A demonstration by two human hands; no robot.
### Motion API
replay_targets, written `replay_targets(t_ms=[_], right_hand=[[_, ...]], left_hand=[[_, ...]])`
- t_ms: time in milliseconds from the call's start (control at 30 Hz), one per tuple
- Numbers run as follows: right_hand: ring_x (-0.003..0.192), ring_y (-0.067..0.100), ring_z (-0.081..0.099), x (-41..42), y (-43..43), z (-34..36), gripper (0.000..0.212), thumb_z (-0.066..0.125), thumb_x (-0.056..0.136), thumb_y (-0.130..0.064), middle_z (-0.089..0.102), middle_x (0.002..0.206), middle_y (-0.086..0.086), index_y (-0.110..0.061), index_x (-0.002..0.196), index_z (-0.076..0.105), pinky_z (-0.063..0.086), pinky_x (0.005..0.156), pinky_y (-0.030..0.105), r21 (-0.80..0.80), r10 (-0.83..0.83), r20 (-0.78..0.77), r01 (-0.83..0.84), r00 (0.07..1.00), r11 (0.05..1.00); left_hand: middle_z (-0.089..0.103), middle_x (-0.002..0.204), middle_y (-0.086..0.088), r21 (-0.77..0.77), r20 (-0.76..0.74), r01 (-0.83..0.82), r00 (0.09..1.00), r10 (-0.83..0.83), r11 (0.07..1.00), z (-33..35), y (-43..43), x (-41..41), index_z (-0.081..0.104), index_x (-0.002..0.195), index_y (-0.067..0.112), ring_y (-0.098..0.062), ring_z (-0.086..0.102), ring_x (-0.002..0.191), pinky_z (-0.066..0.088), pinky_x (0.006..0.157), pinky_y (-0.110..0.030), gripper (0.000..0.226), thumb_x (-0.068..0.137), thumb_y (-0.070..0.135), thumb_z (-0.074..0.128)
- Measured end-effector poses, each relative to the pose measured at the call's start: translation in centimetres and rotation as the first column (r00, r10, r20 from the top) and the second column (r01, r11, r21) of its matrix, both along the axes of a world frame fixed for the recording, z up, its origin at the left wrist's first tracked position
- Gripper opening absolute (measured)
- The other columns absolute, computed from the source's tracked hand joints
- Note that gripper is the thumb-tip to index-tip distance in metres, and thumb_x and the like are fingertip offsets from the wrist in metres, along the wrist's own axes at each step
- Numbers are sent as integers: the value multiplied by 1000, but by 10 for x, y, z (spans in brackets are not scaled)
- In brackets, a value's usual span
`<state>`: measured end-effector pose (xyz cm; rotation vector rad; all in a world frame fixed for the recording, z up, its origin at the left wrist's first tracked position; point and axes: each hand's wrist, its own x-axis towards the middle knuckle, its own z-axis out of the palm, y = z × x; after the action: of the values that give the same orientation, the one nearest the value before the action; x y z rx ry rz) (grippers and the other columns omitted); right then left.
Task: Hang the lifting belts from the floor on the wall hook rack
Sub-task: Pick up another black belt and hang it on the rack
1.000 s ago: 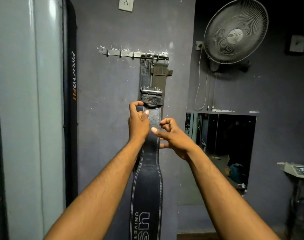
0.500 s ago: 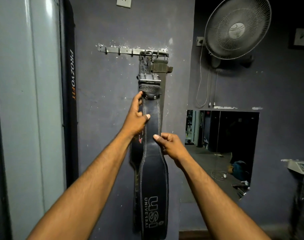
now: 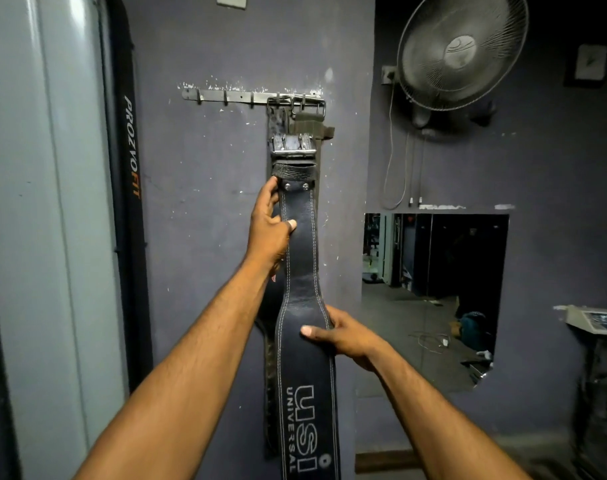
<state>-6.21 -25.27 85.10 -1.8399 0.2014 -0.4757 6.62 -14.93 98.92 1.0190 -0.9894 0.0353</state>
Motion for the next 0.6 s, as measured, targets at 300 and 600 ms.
replay_targets(t_ms=[300, 600], right_hand=[[114, 23, 69, -12, -7, -3, 52, 77, 87, -17, 71, 125, 2, -25, 133, 55, 58, 91, 44, 64, 19, 54, -23, 998, 998], [107, 26, 72, -15, -9, 17, 42, 76, 87, -17, 75, 117, 8, -14, 126, 61, 59, 90, 42, 44, -26, 62, 23, 998, 999]], left_hand=[[41, 153, -2, -30, 78, -15, 997, 18, 999, 20, -9, -10, 37, 149, 27, -18, 40, 140, 55, 90, -35, 93, 73, -22, 55], [42, 151, -7, -140, 128, 30, 992, -12, 990, 60, -2, -12, 36, 149, 19, -35, 46, 135, 50, 65, -22, 90, 69, -21, 52]])
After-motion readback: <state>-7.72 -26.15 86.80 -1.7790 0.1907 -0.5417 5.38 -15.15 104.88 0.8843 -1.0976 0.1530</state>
